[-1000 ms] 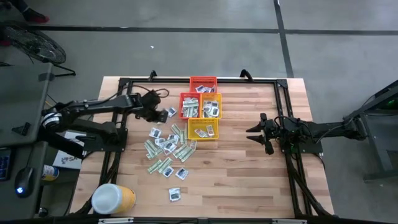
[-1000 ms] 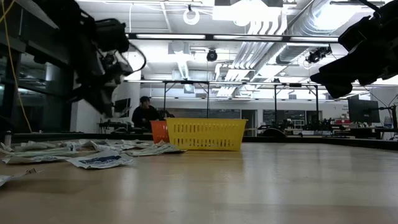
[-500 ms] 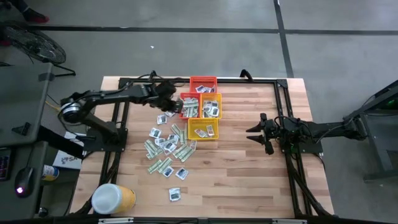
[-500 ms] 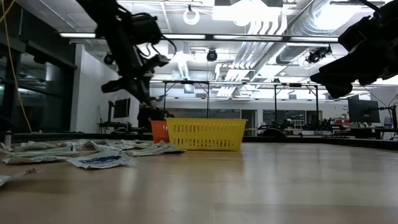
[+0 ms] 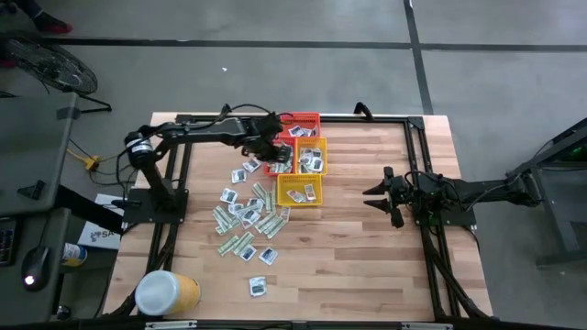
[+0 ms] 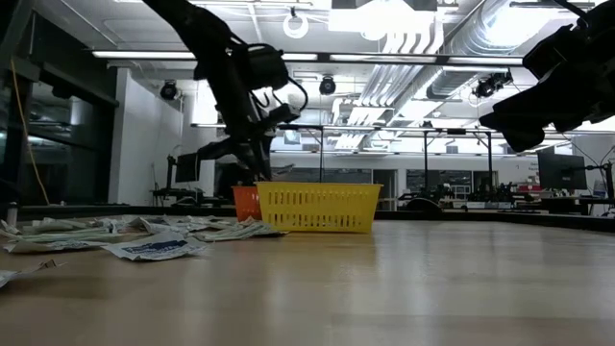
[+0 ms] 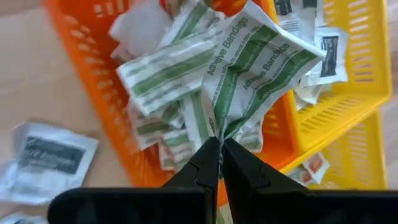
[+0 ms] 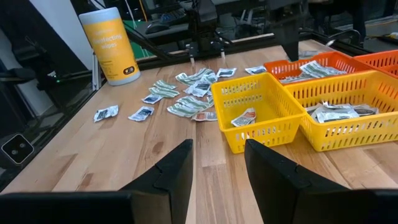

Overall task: Pick & Place First Aid Supplies
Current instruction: Put the bandage into the bottom orange bin, then put the towelette pack into the top yellow bin

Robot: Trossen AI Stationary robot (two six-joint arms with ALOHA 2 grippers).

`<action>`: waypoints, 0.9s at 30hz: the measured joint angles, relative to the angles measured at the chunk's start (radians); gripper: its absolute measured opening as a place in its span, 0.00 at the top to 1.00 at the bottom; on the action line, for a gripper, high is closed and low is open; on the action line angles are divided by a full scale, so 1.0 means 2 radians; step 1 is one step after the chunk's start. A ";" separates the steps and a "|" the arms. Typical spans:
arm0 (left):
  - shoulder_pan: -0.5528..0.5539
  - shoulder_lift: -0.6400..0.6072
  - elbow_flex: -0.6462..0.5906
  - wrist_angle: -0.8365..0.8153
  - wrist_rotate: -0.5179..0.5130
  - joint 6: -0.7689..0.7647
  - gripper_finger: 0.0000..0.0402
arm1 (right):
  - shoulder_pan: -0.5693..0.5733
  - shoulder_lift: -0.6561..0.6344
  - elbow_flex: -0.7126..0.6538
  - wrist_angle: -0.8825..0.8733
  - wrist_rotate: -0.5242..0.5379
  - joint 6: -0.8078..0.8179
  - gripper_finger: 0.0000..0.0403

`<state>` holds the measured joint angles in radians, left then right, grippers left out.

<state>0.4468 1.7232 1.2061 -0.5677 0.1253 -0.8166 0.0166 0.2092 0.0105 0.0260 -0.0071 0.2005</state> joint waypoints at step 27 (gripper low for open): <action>-0.009 -0.026 0.005 -0.063 -0.035 0.012 0.64 | 0.000 0.000 0.000 0.000 0.000 0.000 0.65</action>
<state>0.4288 1.6717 1.2152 -0.6940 0.0547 -0.7919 0.0166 0.2092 0.0105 0.0258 -0.0070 0.2005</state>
